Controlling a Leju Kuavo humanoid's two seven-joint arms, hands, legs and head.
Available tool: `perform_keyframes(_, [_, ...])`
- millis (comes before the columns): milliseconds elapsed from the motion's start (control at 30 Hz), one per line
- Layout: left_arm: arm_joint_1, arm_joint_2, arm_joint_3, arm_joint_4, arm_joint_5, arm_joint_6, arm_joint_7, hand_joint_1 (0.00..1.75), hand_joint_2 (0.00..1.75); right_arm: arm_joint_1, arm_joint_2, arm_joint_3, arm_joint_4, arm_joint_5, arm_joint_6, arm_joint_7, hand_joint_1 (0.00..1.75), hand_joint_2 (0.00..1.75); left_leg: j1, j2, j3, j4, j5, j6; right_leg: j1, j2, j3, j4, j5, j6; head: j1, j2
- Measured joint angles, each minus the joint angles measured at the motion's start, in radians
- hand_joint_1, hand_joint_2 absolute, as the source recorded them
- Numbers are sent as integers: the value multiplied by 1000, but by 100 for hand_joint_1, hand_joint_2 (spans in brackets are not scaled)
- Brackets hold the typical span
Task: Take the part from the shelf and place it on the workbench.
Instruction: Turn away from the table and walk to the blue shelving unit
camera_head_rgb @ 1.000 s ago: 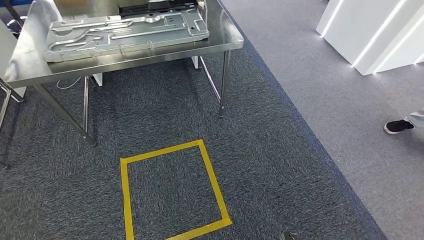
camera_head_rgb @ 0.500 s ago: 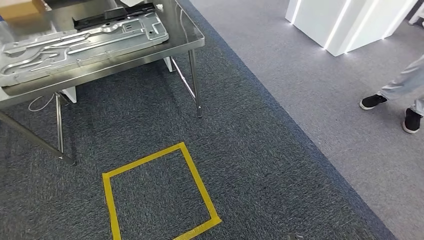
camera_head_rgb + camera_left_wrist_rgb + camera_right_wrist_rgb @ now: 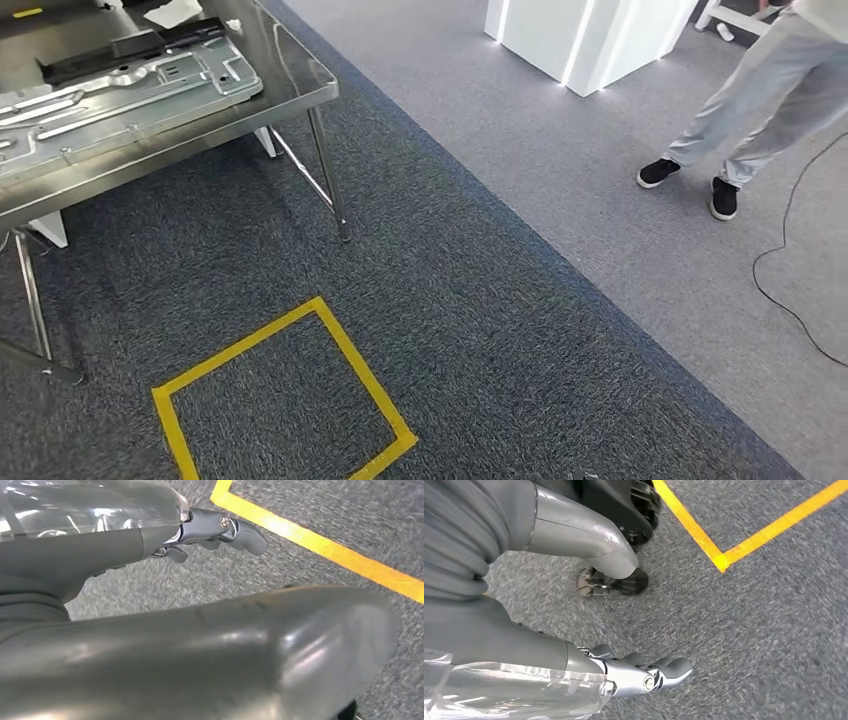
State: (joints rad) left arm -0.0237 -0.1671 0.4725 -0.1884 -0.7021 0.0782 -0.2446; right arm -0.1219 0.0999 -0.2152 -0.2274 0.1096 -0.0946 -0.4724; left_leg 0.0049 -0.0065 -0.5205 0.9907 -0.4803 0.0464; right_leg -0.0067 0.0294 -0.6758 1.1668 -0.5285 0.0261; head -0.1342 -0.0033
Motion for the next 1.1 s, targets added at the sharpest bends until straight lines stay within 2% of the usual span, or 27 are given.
perform_keyframes(33, [1, 0, 0, 0, 1, 1, 0, 0, 0, -2, 0, -1, 0, 1, 0, 0, 0, 175, -2, 17, -1, 0, 0, 1, -3, -13, -32, 67, -30, 4, 0, 0])
perform_keyframes(67, [2, 0, 0, 0, 2, 2, 0, 0, 0, -3, 0, -3, 0, 2, 0, 1, 0, 175, -3, 33, -2, 1, -2, 1, -7, -19, -55, 116, -46, 8, 0, 0])
perform_keyframes(100, [2, 0, 1, 0, 3, 4, 0, 0, 0, -2, 0, -4, 0, 4, 0, 2, 0, 175, -3, 48, -2, 1, -3, 1, -10, -22, -61, 133, -44, 12, 0, 0])
perform_keyframes(133, [1, 0, 2, 0, 4, 6, 0, 0, 0, -2, -1, -6, 0, 6, 0, 4, 0, 175, -3, 62, -2, 2, -4, -1, -13, -28, -45, 107, -24, 15, 0, 0])
perform_keyframes(167, [0, 0, 3, 0, 6, 8, 0, 0, 0, -2, -1, -7, 0, 8, 0, 6, 0, 175, -3, 74, 0, 3, -7, -4, -16, -39, -8, 46, 7, 17, 0, 0])
perform_keyframes(233, [0, 0, 5, 0, 7, 9, 0, 0, 0, -7, -3, -8, -1, 12, 0, 9, 0, 175, -5, 97, 4, 7, -14, -14, -15, -86, 71, -96, 55, 12, 0, 0])
perform_keyframes(267, [0, -1, 5, 0, 7, 9, 0, 0, 0, -10, -3, -8, -1, 13, 0, 10, 0, 175, -8, 107, 7, 9, -18, -21, -12, -102, 92, -136, 65, 6, 0, 0])
perform_keyframes(300, [-1, -1, 6, 0, 7, 9, 0, 0, 0, -13, -3, -9, -2, 13, 1, 11, 0, 175, -10, 117, 10, 10, -22, -27, -9, -109, 100, -151, 66, 0, 0, 0])
perform_keyframes(367, [-4, -1, 6, 0, 6, 9, 0, 0, 0, -14, -4, -11, -2, 13, 1, 13, 0, 175, -10, 135, 17, 9, -26, -37, -6, -86, 99, -153, 69, -11, 0, 0])
perform_keyframes(400, [-6, -1, 6, 0, 5, 9, 0, 0, 0, -14, -4, -12, -2, 13, 1, 13, 0, 175, -7, 128, 18, 14, -34, -43, -8, -74, 100, -157, 72, -17, 0, 0])
perform_keyframes(467, [-7, -1, 6, 0, 2, 8, 0, 0, 0, -15, -5, -14, -2, 13, 2, 14, 0, 175, -1, 80, -4, 75, -79, -52, -14, -51, 101, -165, 79, -30, 0, 0])
perform_keyframes(500, [-6, -1, 6, 0, 2, 7, 0, 0, 0, -17, -5, -14, -2, 13, 2, 14, 0, 175, 2, 47, -30, 136, -115, -54, -14, -39, 100, -165, 80, -34, 0, 0])
perform_keyframes(533, [-4, -1, 6, 0, 1, 6, 1, 0, 0, -18, -5, -15, -2, 13, 2, 14, 0, 175, 4, 28, -63, 208, -150, -56, -13, -26, 98, -165, 81, -38, 0, 0])
perform_keyframes(567, [-2, -1, 6, 0, 1, 5, 2, 0, 0, -19, -5, -15, -2, 13, 2, 14, 0, 175, 5, 19, -92, 269, -172, -57, -11, -12, 97, -165, 81, -39, 0, 0])
perform_keyframes(600, [-1, -1, 6, 0, 0, 5, 2, 0, 0, -18, -5, -16, -2, 12, 3, 14, 0, 175, 6, 15, -108, 301, -174, -58, -10, 3, 98, -164, 81, -39, 0, 0])
perform_keyframes(633, [0, -1, 7, 0, 0, 5, 3, 0, 0, -17, -5, -16, -2, 12, 3, 14, 0, 175, 6, 14, -107, 293, -154, -58, -9, 19, 98, -163, 81, -39, 0, 0])
perform_keyframes(667, [0, -1, 7, 0, -1, 5, 3, 0, 0, -16, -5, -16, -2, 12, 4, 14, 0, 175, 8, 9, -89, 246, -118, -57, -9, 35, 99, -161, 81, -38, 0, 0])
perform_keyframes(733, [0, 0, 7, 0, -2, 4, 3, 0, 0, -16, -5, -17, -2, 12, 4, 14, 0, 175, 12, -30, -34, 109, -45, -53, -8, 62, 98, -154, 79, -31, 0, 0])
perform_keyframes(767, [-1, 0, 7, 0, -3, 4, 3, 0, 0, -17, -5, -17, -2, 12, 4, 13, 0, 175, 13, -50, -16, 62, -27, -50, -8, 74, 95, -150, 79, -25, 0, 0])
perform_keyframes(800, [-1, 0, 7, 0, -5, 4, 3, 0, 0, -17, -5, -19, -2, 12, 5, 12, 0, 175, 13, -64, -8, 37, -21, -47, -8, 85, 91, -149, 80, -19, 0, 0])
perform_keyframes(867, [-3, 1, 7, 0, -7, 4, 3, 0, 0, -13, -6, -22, -2, 12, 5, 11, 0, 175, 10, -55, -6, 31, -21, -36, -11, 104, 84, -150, 85, -4, 0, 0])
perform_keyframes(900, [-4, 1, 7, 0, -8, 4, 3, 0, 0, -10, -6, -24, -2, 12, 5, 11, 0, 175, 9, -43, -4, 26, -17, -28, -12, 97, 81, -147, 83, 1, 0, 0])
perform_keyframes(967, [-4, 1, 7, 0, -9, 3, 3, 0, 0, -7, -8, -26, -2, 12, 5, 10, 0, 175, 10, -18, -1, 16, -9, -12, -10, 46, 55, -98, 51, 8, 0, 0])
perform_keyframes(1000, [-3, 1, 7, 0, -9, 3, 4, 0, 0, -8, -7, -26, -2, 12, 5, 9, 0, 175, 8, -4, -1, 13, -7, -7, -9, 14, 29, -43, 21, 9, 0, 0])
perform_keyframes(1033, [-1, 1, 7, 0, -8, 3, 4, 0, 0, -9, -7, -26, -2, 12, 6, 8, 0, 175, 6, 10, -2, 13, -6, -4, -8, -6, -5, 25, -13, 10, 1, 0])
perform_keyframes(1067, [0, 1, 7, 0, -8, 4, 4, 0, 0, -10, -6, -26, -2, 13, 6, 6, 0, 175, 3, 25, -3, 13, -7, -1, -9, -15, -35, 89, -38, 12, 1, 0])
perform_keyframes(1100, [1, 1, 8, 0, -7, 5, 5, 0, 0, -10, -5, -26, -2, 14, 6, 5, 0, 175, 1, 40, -3, 13, -8, -1, -10, -19, -53, 128, -46, 13, 1, 0])
